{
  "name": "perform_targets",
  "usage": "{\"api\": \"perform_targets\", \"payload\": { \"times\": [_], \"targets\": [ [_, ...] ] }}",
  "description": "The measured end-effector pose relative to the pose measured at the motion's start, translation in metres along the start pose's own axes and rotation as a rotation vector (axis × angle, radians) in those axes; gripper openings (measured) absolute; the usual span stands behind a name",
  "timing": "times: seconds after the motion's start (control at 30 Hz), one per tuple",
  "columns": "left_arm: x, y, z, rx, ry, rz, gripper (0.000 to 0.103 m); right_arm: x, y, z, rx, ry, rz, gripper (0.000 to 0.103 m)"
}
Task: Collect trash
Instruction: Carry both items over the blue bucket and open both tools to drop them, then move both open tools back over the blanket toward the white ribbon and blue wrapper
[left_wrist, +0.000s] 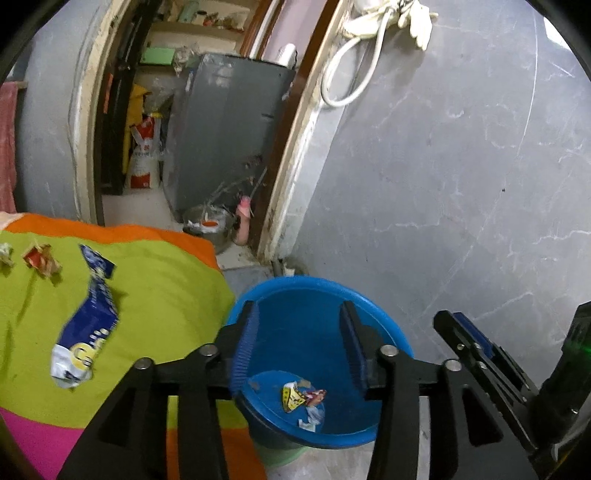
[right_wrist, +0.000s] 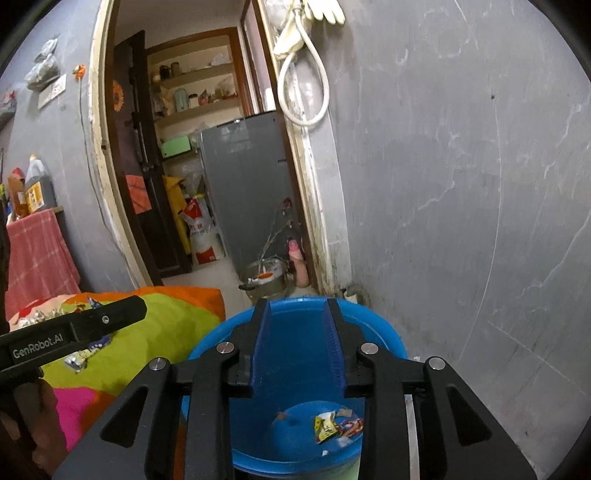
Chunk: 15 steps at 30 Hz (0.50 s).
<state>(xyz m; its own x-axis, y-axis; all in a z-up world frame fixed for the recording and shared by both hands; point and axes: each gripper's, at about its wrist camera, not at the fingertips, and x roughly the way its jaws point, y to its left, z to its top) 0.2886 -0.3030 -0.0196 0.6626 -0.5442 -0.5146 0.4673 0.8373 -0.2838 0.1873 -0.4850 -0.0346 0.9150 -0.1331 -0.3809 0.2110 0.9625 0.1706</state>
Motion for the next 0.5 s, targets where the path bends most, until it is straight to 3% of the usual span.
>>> {"api": "perform_targets", "payload": {
  "times": [0.07, 0.17, 0.23, 0.37, 0.43, 0.5],
  "targets": [
    [-0.011, 0.003, 0.003, 0.001, -0.029, 0.016, 0.051, -0.009, 0.004, 0.005, -0.010, -0.026, 0.000, 0.029],
    [-0.031, 0.007, 0.008, 0.002, -0.082, 0.047, 0.062, -0.022, 0.012, 0.014, -0.016, -0.072, 0.009, 0.047],
    [-0.044, 0.012, 0.012, 0.005, -0.114, 0.073, 0.075, -0.031, 0.017, 0.020, -0.024, -0.100, 0.016, 0.049],
    [-0.076, 0.026, 0.018, 0.003, -0.189, 0.129, 0.087, -0.047, 0.035, 0.032, -0.044, -0.147, 0.038, 0.054],
    [-0.091, 0.034, 0.020, 0.000, -0.219, 0.158, 0.095, -0.052, 0.044, 0.037, -0.051, -0.168, 0.050, 0.068],
    [-0.106, 0.043, 0.021, -0.005, -0.247, 0.192, 0.097, -0.058, 0.057, 0.042, -0.061, -0.192, 0.067, 0.075]
  ]
}}
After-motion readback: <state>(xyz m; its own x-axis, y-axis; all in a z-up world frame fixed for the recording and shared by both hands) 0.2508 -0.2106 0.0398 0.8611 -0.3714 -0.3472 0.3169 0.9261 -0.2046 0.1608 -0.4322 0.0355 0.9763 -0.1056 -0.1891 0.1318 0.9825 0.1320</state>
